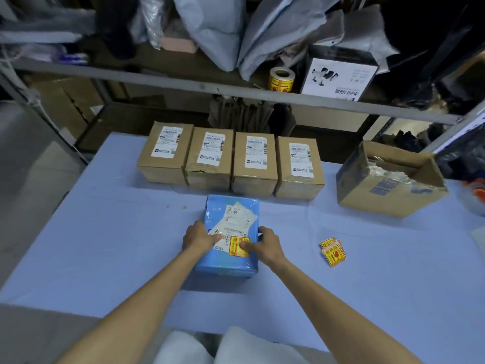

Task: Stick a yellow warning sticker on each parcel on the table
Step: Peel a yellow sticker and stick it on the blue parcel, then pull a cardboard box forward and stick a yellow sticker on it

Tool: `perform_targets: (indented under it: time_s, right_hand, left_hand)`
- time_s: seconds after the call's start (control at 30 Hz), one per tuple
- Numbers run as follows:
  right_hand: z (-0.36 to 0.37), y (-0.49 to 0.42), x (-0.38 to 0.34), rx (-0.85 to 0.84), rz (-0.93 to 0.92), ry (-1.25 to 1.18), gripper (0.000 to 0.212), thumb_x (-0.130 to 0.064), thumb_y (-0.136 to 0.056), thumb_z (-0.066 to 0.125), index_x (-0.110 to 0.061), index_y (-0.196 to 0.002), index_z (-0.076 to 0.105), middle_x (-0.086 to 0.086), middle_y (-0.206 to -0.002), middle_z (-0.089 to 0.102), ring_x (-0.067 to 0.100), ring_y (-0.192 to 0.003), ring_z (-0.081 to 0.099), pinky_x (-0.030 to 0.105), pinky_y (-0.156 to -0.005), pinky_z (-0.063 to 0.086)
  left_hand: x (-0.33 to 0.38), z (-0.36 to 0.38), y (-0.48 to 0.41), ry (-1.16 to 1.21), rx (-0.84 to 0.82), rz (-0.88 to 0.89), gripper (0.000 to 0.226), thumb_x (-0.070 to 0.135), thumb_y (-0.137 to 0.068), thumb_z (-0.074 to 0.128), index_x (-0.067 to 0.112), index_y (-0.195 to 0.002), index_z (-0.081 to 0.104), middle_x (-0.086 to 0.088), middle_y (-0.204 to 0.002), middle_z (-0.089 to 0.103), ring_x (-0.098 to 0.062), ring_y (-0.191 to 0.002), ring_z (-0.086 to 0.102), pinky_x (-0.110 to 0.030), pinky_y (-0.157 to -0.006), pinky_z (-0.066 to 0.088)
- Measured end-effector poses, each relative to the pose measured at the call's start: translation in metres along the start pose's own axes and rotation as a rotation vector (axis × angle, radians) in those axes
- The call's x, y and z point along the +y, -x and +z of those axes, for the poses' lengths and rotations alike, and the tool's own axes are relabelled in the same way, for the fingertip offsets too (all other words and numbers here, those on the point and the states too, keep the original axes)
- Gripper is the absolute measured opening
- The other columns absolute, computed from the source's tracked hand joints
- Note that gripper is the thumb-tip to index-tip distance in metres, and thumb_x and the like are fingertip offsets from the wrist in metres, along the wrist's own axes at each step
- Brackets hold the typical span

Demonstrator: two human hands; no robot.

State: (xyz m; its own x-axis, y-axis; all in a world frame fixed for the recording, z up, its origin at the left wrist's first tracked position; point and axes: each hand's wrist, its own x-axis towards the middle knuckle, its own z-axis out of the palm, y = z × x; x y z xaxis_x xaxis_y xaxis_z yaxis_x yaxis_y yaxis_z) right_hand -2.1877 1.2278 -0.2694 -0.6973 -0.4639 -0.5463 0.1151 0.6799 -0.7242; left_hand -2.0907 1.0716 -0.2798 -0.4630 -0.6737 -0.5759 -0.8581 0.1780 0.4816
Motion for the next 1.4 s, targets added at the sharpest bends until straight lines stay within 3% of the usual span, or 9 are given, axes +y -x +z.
perform_targets:
  time_s: [0.13,0.4,0.6,0.73,0.97,1.07,1.13,1.23,1.4]
  right_hand:
    - [0.039,-0.003,-0.029,-0.045,-0.063,0.007,0.049,-0.011,-0.082,0.073,-0.003,-0.125,0.051,0.011,-0.124,0.059,0.015,-0.094,0.054,0.017,-0.068,0.046]
    - [0.113,-0.016,-0.089,-0.126,-0.12,-0.018,0.046,-0.004,-0.087,0.066,-0.004,-0.128,0.045,0.013,-0.129,0.057,0.014,-0.097,0.053,0.017,-0.069,0.048]
    - [0.16,-0.02,-0.105,-0.224,-0.13,-0.015,0.052,-0.006,-0.086,0.065,-0.009,-0.133,0.044,0.012,-0.132,0.056,0.021,-0.107,0.057,0.035,-0.087,0.054]
    - [0.172,-0.017,-0.109,-0.281,-0.135,-0.006,0.055,-0.006,-0.089,0.063,-0.012,-0.138,0.04,0.011,-0.136,0.054,0.024,-0.118,0.056,0.04,-0.094,0.053]
    - [0.168,-0.019,-0.112,-0.266,-0.149,0.114,0.065,-0.013,-0.089,0.066,-0.01,-0.145,0.034,0.011,-0.143,0.048,0.026,-0.128,0.049,0.037,-0.099,0.045]
    - [0.158,-0.019,-0.116,-0.225,-0.164,0.159,0.069,-0.018,-0.089,0.068,-0.008,-0.146,0.032,0.013,-0.142,0.048,0.027,-0.128,0.048,0.032,-0.093,0.044]
    - [0.144,-0.02,-0.116,-0.184,-0.184,0.206,0.07,-0.022,-0.089,0.067,-0.008,-0.148,0.03,0.016,-0.142,0.048,0.028,-0.127,0.05,0.034,-0.092,0.047]
    - [0.11,-0.023,-0.111,-0.12,-0.204,0.297,0.069,-0.027,-0.09,0.066,-0.007,-0.147,0.032,0.016,-0.141,0.049,0.029,-0.125,0.052,0.036,-0.097,0.046]
    - [0.03,-0.023,-0.088,-0.008,-0.167,0.439,0.066,-0.03,-0.092,0.062,-0.007,-0.146,0.035,0.014,-0.146,0.045,0.029,-0.129,0.048,0.037,-0.104,0.042]
  left_hand:
    - [-0.027,-0.04,-0.01,0.047,0.095,-0.002,0.048,0.031,-0.082,0.071,0.004,-0.115,0.049,-0.014,-0.122,0.059,-0.033,-0.11,0.058,-0.038,-0.087,0.048]
    - [-0.074,-0.111,-0.037,0.136,0.217,-0.005,0.04,0.019,-0.089,0.062,0.007,-0.124,0.045,-0.016,-0.125,0.059,-0.036,-0.111,0.058,-0.04,-0.087,0.047]
    - [-0.111,-0.144,-0.051,0.106,0.252,-0.014,0.039,0.017,-0.091,0.059,0.01,-0.128,0.048,-0.012,-0.127,0.061,-0.034,-0.112,0.058,-0.037,-0.089,0.045]
    - [-0.125,-0.152,-0.06,0.066,0.208,0.001,0.038,0.017,-0.094,0.056,0.009,-0.131,0.048,-0.014,-0.127,0.061,-0.034,-0.112,0.058,-0.037,-0.089,0.045]
    - [-0.117,-0.152,-0.061,-0.122,0.227,0.055,0.043,0.009,-0.092,0.055,0.008,-0.133,0.04,-0.017,-0.131,0.047,-0.035,-0.117,0.05,-0.042,-0.093,0.045]
    - [-0.095,-0.147,-0.054,-0.193,0.276,0.203,0.056,0.005,-0.089,0.057,0.012,-0.14,0.036,-0.014,-0.135,0.039,-0.031,-0.125,0.042,-0.039,-0.098,0.042]
    - [-0.077,-0.14,-0.051,-0.198,0.253,0.309,0.051,0.009,-0.089,0.058,0.012,-0.137,0.042,-0.012,-0.134,0.044,-0.03,-0.123,0.046,-0.038,-0.098,0.041]
    - [-0.046,-0.123,-0.046,-0.245,0.184,0.442,0.038,0.016,-0.089,0.058,0.012,-0.127,0.052,-0.011,-0.128,0.052,-0.03,-0.118,0.051,-0.037,-0.094,0.042]
    - [0.016,-0.082,-0.037,-0.418,0.094,0.604,0.043,0.026,-0.089,0.058,0.012,-0.129,0.049,-0.007,-0.132,0.05,-0.027,-0.122,0.049,-0.036,-0.094,0.042]
